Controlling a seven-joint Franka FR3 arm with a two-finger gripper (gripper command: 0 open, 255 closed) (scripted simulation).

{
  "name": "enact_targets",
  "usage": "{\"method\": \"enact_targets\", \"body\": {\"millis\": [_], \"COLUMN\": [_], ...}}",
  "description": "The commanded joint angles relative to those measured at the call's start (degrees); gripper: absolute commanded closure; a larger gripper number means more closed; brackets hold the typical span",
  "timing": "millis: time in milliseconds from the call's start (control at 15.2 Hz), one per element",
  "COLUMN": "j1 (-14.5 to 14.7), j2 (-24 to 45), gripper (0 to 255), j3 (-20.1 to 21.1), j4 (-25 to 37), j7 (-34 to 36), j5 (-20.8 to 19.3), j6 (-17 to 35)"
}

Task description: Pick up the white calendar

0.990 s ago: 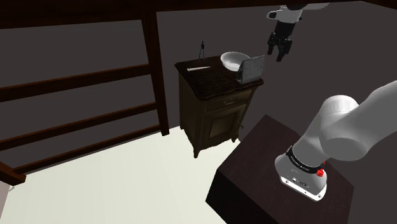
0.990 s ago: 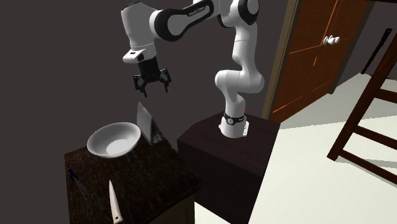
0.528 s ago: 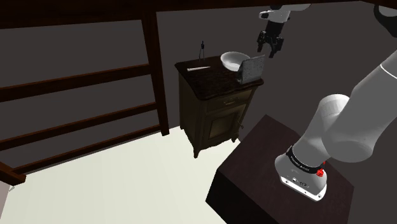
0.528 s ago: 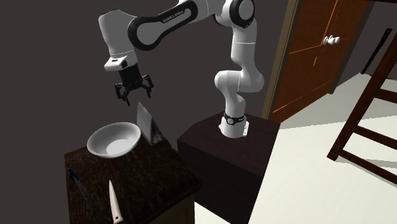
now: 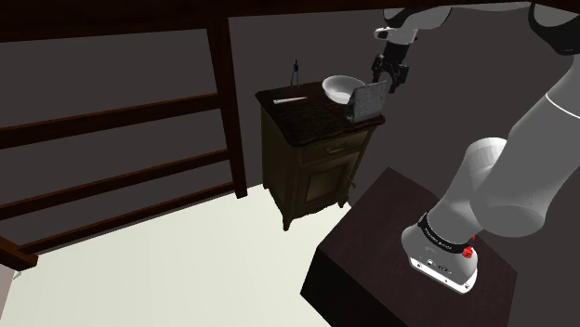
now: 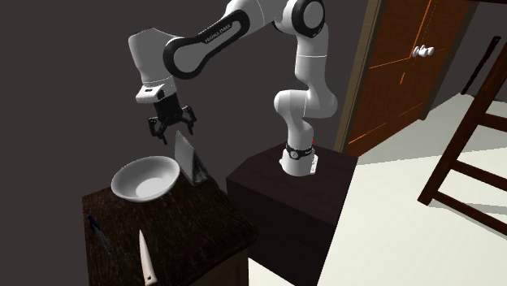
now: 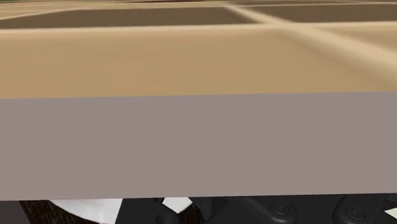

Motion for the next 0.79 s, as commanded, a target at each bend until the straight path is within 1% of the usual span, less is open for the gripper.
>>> {"method": "enact_targets", "body": {"millis": [0,594,726], "j1": [-0.02,-0.03,0.06], "j2": [-0.02,0.24,-0.58], "gripper": [255,255,255], "j3": [-0.02,-0.04,0.12], "j4": [-0.26,-0.16,0.89], "j7": [-0.04,-0.17,0.42], "j5": [-0.01,0.22,-0.49], "j6": [0.27,0.31,-1.17]}}
